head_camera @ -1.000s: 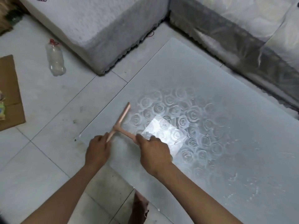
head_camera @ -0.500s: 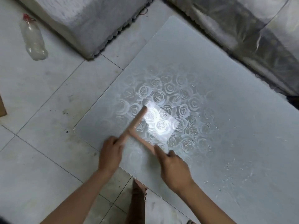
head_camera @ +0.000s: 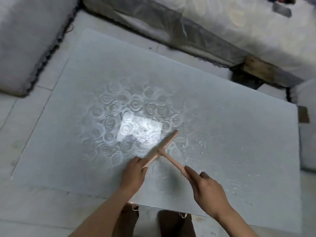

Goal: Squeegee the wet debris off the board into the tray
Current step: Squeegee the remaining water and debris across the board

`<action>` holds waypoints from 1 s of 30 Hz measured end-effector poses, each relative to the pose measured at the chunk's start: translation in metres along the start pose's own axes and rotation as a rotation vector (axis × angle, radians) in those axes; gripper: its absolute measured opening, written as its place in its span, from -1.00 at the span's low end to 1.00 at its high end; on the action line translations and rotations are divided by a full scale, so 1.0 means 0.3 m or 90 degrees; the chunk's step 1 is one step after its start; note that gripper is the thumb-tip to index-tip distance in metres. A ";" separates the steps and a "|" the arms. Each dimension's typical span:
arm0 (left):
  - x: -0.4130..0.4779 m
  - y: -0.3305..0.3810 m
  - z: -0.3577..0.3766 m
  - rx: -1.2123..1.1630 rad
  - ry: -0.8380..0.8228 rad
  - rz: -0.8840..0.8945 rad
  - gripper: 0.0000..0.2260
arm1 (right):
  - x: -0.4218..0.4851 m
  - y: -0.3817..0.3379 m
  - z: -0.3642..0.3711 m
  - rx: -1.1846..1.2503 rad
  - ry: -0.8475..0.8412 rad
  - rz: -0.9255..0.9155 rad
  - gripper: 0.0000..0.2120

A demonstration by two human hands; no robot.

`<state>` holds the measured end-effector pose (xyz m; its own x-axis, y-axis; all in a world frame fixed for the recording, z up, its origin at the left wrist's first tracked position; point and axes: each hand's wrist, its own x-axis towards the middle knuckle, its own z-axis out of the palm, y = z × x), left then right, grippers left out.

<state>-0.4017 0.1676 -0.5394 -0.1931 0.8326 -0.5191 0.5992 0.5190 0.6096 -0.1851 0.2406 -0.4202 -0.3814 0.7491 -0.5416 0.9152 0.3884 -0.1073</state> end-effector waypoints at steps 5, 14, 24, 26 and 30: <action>0.121 0.159 -0.027 0.126 -0.021 0.035 -0.62 | 0.064 0.260 -0.073 0.069 0.086 0.077 -0.60; 0.441 0.562 0.126 0.356 -0.109 -0.008 -0.55 | 0.338 0.815 -0.284 0.184 0.110 0.136 -0.70; 0.763 0.716 0.314 0.460 -0.105 -0.110 -0.47 | 0.944 0.929 -0.455 0.201 0.093 0.022 -0.69; 0.779 0.708 0.325 0.474 -0.115 -0.119 -0.48 | 0.952 0.922 -0.407 0.181 0.106 0.028 -0.67; 0.789 0.697 0.299 0.494 -0.169 -0.130 -0.50 | 0.708 0.967 -0.228 0.198 0.132 0.005 -0.64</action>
<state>-0.2525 0.4558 -0.5886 -0.2249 0.6136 -0.7569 0.9547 0.2940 -0.0453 -0.0094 0.5491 -0.5093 -0.3630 0.8567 -0.3664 0.9018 0.2242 -0.3694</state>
